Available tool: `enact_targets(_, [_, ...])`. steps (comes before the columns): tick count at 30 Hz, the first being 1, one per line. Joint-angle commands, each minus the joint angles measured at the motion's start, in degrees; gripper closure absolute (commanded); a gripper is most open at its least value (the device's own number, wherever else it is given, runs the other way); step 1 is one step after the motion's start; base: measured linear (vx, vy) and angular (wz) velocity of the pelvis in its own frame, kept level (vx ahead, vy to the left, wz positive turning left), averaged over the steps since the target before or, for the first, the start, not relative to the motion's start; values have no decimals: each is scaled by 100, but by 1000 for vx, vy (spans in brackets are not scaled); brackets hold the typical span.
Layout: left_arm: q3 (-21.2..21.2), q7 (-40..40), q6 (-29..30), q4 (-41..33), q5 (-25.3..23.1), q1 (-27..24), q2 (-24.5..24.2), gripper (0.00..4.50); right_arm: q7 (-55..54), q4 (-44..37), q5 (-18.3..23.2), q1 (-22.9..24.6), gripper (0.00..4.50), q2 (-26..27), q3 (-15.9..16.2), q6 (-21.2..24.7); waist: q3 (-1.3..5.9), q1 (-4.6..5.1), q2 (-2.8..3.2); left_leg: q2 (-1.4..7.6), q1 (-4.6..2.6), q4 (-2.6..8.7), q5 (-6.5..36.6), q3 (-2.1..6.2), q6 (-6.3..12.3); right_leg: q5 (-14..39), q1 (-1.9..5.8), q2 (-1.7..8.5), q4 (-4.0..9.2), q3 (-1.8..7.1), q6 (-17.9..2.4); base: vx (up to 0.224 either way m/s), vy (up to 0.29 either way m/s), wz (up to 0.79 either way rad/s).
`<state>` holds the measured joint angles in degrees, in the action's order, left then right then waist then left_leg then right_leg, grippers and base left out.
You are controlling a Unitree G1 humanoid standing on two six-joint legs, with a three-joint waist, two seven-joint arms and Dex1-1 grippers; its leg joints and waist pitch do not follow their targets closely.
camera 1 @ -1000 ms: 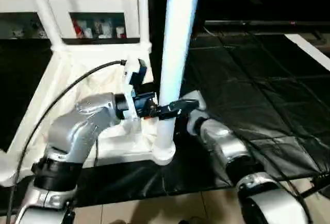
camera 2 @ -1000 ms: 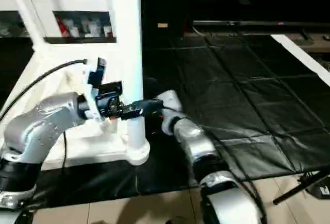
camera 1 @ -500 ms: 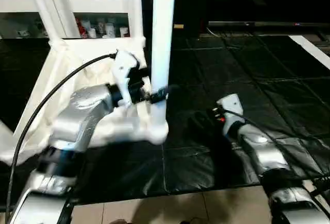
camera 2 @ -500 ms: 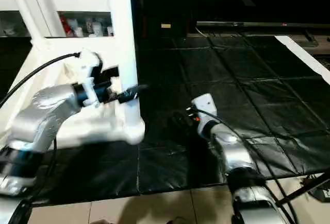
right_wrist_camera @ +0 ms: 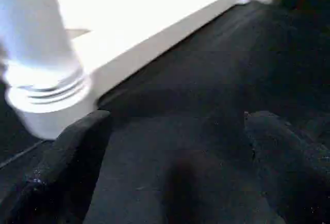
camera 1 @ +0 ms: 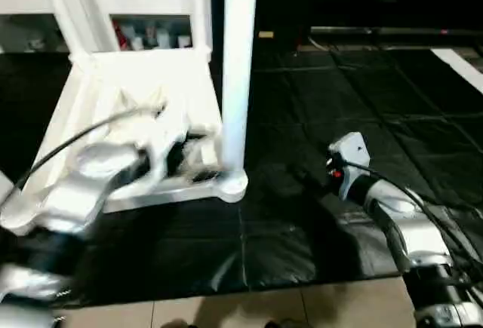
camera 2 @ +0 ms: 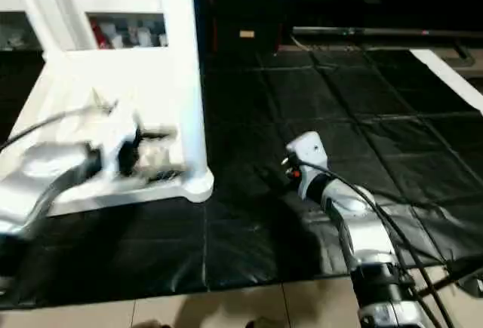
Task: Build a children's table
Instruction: Rotate table base
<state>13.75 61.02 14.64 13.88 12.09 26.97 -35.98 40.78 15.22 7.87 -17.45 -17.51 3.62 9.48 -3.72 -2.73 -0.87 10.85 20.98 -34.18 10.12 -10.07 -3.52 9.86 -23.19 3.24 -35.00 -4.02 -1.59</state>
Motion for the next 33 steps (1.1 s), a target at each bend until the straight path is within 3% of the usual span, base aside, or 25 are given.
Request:
enact_targets(1, [113, 115, -97, 129, -189, 57, -61, 2, 118, -229, 60, 35, 0, -118, 49, 149, 371, -10, 106, 211, -111, 431, 1723, 90, -49, 1978, 256, 420, 496, 302, -907, 0, 0, 0])
enact_targets(7, [318, 334, -188, 917, -410, 431, -23, 55, 699, -835, 246, 234, 0, -444, 252, 483, 375, -94, 103, 205, -129, 424, 1752, 93, -57, 2188, 260, 446, 533, 314, -760, 0, 0, 0])
enact_targets(12, [265, 522, -128, 1386, -319, 691, 298, 90, 1347, -1536, 501, 472, 0, -914, 442, 891, 389, -118, 84, 209, -70, 420, 1524, 95, 15, 1832, 321, 452, 506, 306, -856, 0, 0, 0])
enact_targets(17, [356, 480, -306, 1845, -468, 930, 522, 136, 1532, -1840, 582, 593, 0, -1112, 487, 1061, 396, -147, 78, 206, -76, 397, 1498, 92, 61, 1798, 314, 467, 510, 301, -903, 0, 0, 0])
enact_targets(21, [453, 565, -449, 2096, -586, 1034, 581, 156, 1518, -1903, 568, 627, 0, -1153, 494, 1109, 397, -137, 92, 200, -73, 394, 1534, 107, 32, 2042, 319, 478, 536, 291, -825, 0, 0, 0])
enact_targets(22, [494, 605, -527, 2278, -702, 1103, 611, 172, 1505, -1975, 587, 655, 0, -1184, 491, 1175, 394, -140, 144, 200, -86, 396, 1578, 110, 27, 2075, 307, 470, 551, 288, -812, 0, 0, 0])
enact_targets(23, [504, 620, -549, 2340, -738, 1127, 622, 182, 1501, -2000, 596, 664, 0, -1194, 490, 1199, 387, -132, 117, 192, -85, 398, 1588, 103, 44, 2106, 307, 450, 572, 284, -779, 0, 0, 0])
enact_targets(24, [513, 647, -576, 2405, -771, 1153, 632, 190, 1494, -2032, 610, 674, 0, -1205, 489, 1230, 402, -161, 158, 200, -87, 394, 1546, 118, 32, 2062, 321, 476, 541, 290, -778, 0, 0, 0])
enact_targets(25, [517, 665, -599, 2455, -789, 1173, 641, 197, 1485, -2052, 622, 680, 0, -1213, 491, 1248, 396, -153, 138, 200, -78, 399, 1541, 109, 48, 2061, 317, 463, 560, 290, -765, 0, 0, 0])
enact_targets(29, [554, 792, -613, 2588, -842, 1236, 652, 226, 1451, -2099, 628, 704, 0, -1208, 494, 1298, 408, -201, 157, 211, -92, 391, 1513, 110, 44, 1976, 309, 478, 541, 288, -858, 0, 0, 0])
enact_targets(30, [557, 810, -611, 2595, -847, 1238, 647, 234, 1441, -2102, 623, 707, 0, -1202, 498, 1301, 409, -222, 188, 223, -99, 397, 1541, 116, 26, 1942, 306, 481, 532, 287, -886, 0, 0, 0])
enact_targets(33, [567, 752, -658, 2658, -895, 1260, 639, 244, 1426, -2105, 619, 708, 0, -1191, 510, 1309, 414, -247, 171, 216, -94, 394, 1534, 110, 22, 1832, 314, 479, 520, 287, -909, 0, 0, 0])
